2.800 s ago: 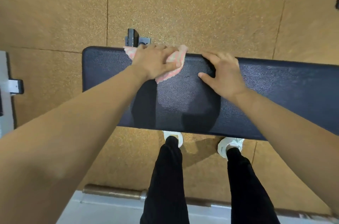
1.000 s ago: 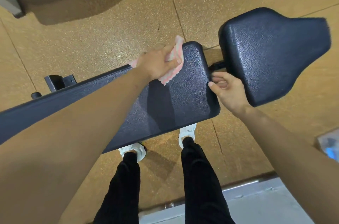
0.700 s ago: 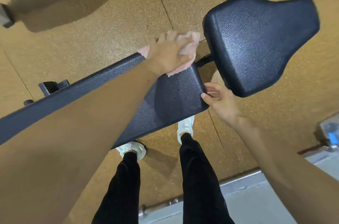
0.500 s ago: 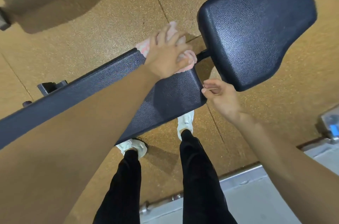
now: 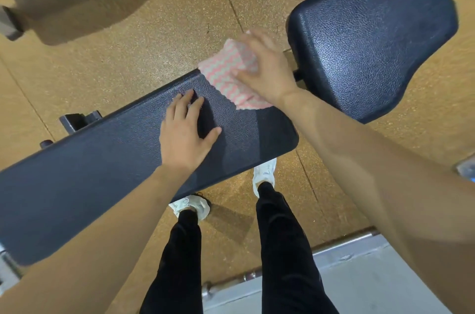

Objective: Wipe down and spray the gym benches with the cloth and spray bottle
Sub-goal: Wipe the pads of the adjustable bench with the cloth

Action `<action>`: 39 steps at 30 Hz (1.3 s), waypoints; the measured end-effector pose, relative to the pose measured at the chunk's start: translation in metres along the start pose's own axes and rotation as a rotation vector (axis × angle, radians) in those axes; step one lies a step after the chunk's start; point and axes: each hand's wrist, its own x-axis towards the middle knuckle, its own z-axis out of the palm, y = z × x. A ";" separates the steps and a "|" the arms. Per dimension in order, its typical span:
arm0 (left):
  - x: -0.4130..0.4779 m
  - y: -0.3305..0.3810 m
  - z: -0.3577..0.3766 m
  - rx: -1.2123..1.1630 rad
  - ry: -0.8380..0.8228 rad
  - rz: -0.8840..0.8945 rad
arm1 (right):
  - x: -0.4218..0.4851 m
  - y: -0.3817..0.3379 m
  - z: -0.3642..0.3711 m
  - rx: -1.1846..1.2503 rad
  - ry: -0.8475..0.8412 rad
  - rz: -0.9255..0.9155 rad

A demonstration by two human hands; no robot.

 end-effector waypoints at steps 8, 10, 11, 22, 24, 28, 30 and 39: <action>0.003 0.006 0.000 -0.050 -0.046 -0.045 | -0.036 0.034 0.015 0.187 -0.011 0.184; 0.003 0.006 -0.002 -0.042 -0.052 -0.047 | -0.060 0.047 0.018 0.232 -0.043 0.261; 0.003 0.007 -0.002 -0.033 -0.051 -0.045 | -0.071 0.052 0.020 0.249 -0.057 0.287; 0.003 0.008 -0.004 -0.021 -0.074 -0.044 | -0.157 0.060 0.052 0.522 0.129 0.449; 0.001 0.007 -0.003 -0.025 -0.073 -0.036 | -0.167 0.056 0.057 0.588 0.168 0.477; -0.001 0.005 -0.002 -0.055 -0.080 -0.018 | -0.183 0.045 0.071 0.701 0.242 0.630; -0.002 0.003 -0.002 -0.070 -0.076 -0.005 | -0.189 0.044 0.077 0.714 0.256 0.698; -0.008 0.005 0.012 -0.076 -0.028 0.016 | -0.173 0.062 0.021 0.928 0.084 0.914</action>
